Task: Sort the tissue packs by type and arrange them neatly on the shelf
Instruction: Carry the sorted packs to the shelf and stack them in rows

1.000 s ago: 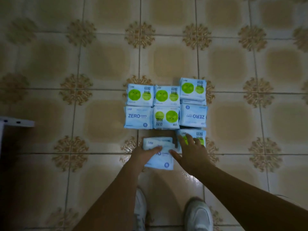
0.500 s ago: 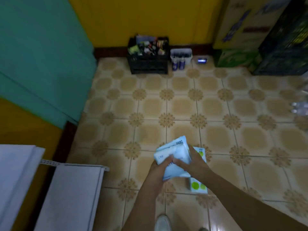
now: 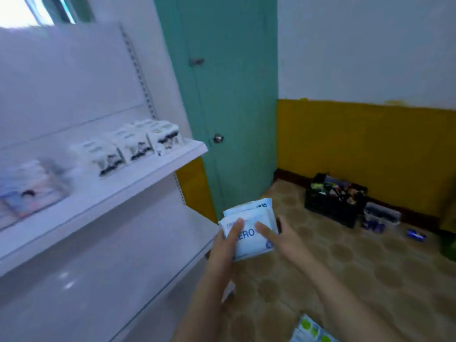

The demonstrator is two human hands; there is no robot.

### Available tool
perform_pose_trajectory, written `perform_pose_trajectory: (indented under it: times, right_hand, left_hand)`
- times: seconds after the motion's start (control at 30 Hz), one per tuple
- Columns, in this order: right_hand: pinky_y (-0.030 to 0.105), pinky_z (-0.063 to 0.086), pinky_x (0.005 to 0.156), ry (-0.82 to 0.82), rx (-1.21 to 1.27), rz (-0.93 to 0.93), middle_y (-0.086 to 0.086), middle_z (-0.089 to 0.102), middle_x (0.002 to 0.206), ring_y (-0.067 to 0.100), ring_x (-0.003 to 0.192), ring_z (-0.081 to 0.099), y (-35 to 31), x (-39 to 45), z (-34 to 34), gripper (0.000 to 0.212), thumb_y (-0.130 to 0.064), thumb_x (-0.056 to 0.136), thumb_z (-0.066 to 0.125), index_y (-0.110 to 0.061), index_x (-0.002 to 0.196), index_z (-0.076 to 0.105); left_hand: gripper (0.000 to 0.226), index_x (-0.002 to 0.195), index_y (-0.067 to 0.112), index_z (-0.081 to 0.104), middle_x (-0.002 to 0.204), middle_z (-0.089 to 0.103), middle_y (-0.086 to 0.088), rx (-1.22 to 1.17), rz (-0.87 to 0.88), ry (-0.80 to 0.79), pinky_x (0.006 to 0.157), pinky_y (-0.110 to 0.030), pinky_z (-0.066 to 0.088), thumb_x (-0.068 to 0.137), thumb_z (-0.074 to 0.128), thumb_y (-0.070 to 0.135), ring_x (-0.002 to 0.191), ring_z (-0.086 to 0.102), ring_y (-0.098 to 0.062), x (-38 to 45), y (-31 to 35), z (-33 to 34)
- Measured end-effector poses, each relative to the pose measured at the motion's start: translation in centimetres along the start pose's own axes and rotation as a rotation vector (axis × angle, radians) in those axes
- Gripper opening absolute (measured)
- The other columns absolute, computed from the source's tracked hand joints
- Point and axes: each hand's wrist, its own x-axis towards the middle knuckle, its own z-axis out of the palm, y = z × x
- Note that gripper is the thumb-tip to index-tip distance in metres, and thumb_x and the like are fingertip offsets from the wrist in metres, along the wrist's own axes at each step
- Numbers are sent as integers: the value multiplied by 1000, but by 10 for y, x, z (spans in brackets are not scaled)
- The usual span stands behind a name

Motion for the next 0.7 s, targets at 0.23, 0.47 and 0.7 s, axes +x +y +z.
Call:
perform_pose_trajectory:
  times: [0.23,0.47,0.7]
  right_hand:
    - [14,53,68,-348,-48,-316,-10,69,111,-2,89,67,-153,-70,141,51,-38,76,78,-27,119,53]
    - [36,61,75,-658,-63,-484,-11,74,99,10,89,71,-229,-175,372,41,-34,76,82,-35,110,60]
    - [19,54,59,-838,15,-591,-9,70,103,-4,81,67,-254,-265,555,41,-24,79,80,-31,113,57]
  left_hand:
    - [45,118,16,65,107,76,-6,33,331,174,76,-35,60,82,75,41,95,73,-22,-109,119,-150]
    - [46,116,27,59,108,73,3,129,522,551,76,-28,58,79,75,50,94,71,-10,-256,173,-369]
    - [46,121,23,60,111,73,1,221,519,652,79,-26,58,80,82,19,100,71,-15,-371,179,-542]
